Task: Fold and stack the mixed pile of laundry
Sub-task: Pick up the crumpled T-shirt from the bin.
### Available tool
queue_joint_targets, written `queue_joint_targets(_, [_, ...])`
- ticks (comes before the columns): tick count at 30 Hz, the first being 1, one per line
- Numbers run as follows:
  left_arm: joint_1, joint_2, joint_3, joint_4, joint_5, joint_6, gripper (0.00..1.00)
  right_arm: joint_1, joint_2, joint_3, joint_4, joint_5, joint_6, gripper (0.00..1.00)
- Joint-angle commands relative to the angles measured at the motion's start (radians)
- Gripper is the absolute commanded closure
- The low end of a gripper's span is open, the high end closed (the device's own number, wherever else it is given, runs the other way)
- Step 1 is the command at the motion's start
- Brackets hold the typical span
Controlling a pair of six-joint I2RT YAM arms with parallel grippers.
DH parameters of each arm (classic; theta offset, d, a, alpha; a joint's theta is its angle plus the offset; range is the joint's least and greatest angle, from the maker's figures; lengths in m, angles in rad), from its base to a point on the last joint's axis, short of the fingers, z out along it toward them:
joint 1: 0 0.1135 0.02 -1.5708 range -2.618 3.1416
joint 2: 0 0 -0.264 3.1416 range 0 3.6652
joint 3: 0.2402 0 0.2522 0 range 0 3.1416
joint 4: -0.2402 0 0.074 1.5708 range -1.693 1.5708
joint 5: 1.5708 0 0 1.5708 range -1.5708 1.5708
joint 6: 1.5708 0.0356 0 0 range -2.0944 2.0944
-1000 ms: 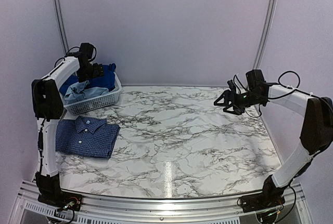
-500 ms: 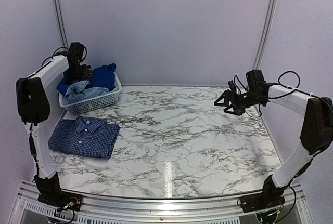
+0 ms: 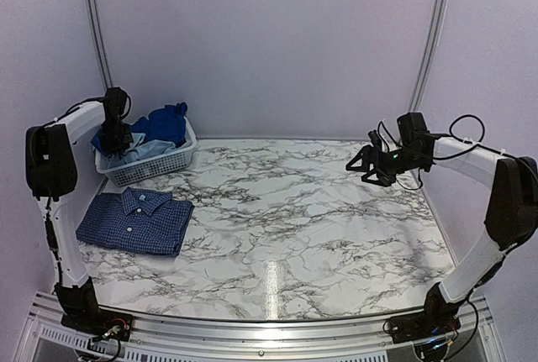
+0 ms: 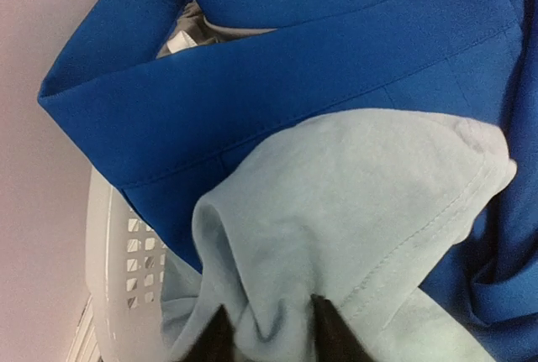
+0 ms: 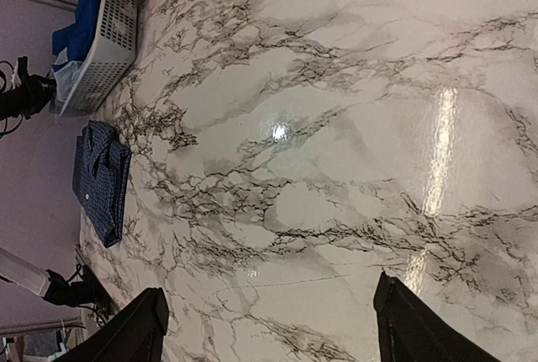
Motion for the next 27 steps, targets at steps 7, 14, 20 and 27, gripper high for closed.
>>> queue_joint_targets(7, [-0.012,-0.186,0.100,0.025,0.091,-0.004,1.00,0.004,-0.021,0.022,0.013,-0.014,-0.016,0.20])
queue_joint_targets(14, [-0.036,-0.240,0.355,0.104,0.175,-0.048,1.00,0.004,-0.021,0.023,0.026,-0.031,-0.019,0.20])
queue_joint_targets(20, [-0.108,-0.223,0.582,0.219,0.213,-0.081,1.00,0.004,-0.033,0.035,0.021,-0.039,-0.023,0.19])
queue_joint_targets(27, [-0.149,-0.288,0.582,0.442,0.290,-0.124,1.00,0.004,-0.050,0.029,0.012,-0.041,-0.031,0.20])
